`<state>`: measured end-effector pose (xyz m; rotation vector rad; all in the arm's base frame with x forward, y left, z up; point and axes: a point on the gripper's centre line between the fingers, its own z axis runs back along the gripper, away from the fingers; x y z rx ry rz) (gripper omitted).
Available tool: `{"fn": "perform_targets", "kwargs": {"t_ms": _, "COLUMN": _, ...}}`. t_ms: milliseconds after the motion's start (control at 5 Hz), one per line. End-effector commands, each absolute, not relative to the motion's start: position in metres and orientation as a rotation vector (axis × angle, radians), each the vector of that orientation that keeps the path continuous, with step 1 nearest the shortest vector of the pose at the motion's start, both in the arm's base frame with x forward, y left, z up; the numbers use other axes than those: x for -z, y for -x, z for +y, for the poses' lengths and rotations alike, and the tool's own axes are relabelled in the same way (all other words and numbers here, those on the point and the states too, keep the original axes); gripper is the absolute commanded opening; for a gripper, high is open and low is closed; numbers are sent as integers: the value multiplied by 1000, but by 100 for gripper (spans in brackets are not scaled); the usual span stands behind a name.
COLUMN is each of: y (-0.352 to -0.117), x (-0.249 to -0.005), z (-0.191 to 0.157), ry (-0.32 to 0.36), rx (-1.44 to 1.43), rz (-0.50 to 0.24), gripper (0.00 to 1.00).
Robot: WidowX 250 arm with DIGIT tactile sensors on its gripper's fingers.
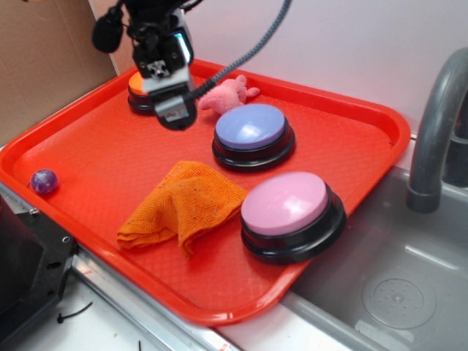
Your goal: Push the pink button.
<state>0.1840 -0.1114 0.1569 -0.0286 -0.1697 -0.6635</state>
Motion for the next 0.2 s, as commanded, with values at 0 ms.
{"fn": "perform_targets", "kwargs": {"t_ms": 0, "y": -172, "x": -167, "z": -111, "ry": 42, "rx": 595, "rz": -163, "gripper": 100}}
